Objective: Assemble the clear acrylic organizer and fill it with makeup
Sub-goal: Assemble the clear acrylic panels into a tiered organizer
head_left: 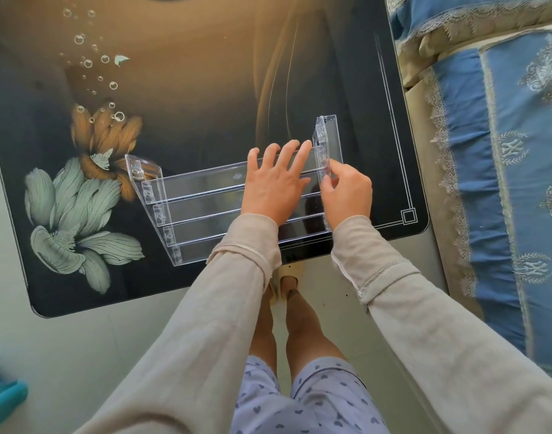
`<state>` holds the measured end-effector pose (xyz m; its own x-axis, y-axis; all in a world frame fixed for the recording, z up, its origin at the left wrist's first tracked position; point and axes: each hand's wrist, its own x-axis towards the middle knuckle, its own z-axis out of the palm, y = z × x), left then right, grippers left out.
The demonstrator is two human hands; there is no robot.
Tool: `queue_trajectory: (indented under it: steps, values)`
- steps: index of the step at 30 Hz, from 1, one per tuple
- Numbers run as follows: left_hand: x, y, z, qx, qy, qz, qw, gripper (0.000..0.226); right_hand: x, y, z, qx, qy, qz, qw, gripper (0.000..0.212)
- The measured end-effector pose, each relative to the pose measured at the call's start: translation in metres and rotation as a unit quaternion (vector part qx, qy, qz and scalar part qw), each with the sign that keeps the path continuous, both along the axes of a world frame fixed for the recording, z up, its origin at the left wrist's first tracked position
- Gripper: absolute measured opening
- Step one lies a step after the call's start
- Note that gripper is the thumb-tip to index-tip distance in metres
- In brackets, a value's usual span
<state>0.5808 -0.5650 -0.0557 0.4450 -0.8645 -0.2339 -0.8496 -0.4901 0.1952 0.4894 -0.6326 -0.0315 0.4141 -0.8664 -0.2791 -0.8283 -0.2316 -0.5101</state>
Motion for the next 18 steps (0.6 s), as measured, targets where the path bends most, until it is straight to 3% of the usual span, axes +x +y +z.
queue_trajectory:
  steps: [6, 11, 14, 18]
  values:
    - [0.001, -0.001, 0.004, 0.024, 0.019, -0.011, 0.999, 0.062, -0.005, -0.001, 0.002, 0.018, -0.018, 0.019, 1.000, 0.032]
    - [-0.001, 0.031, 0.011, -0.069, -0.039, 0.019, 0.997, 0.051, -0.023, -0.007, 0.000, 0.059, -0.093, -0.036, 0.993, 0.028]
    - [-0.004, 0.054, 0.009, -0.079, -0.055, 0.059, 0.994, 0.045, -0.030, -0.013, -0.009, 0.044, -0.055, -0.108, 0.992, 0.026]
    - [-0.008, 0.068, 0.005, -0.030, -0.029, 0.075, 0.996, 0.047, -0.029, -0.012, -0.023, 0.088, 0.012, -0.077, 0.993, 0.039]
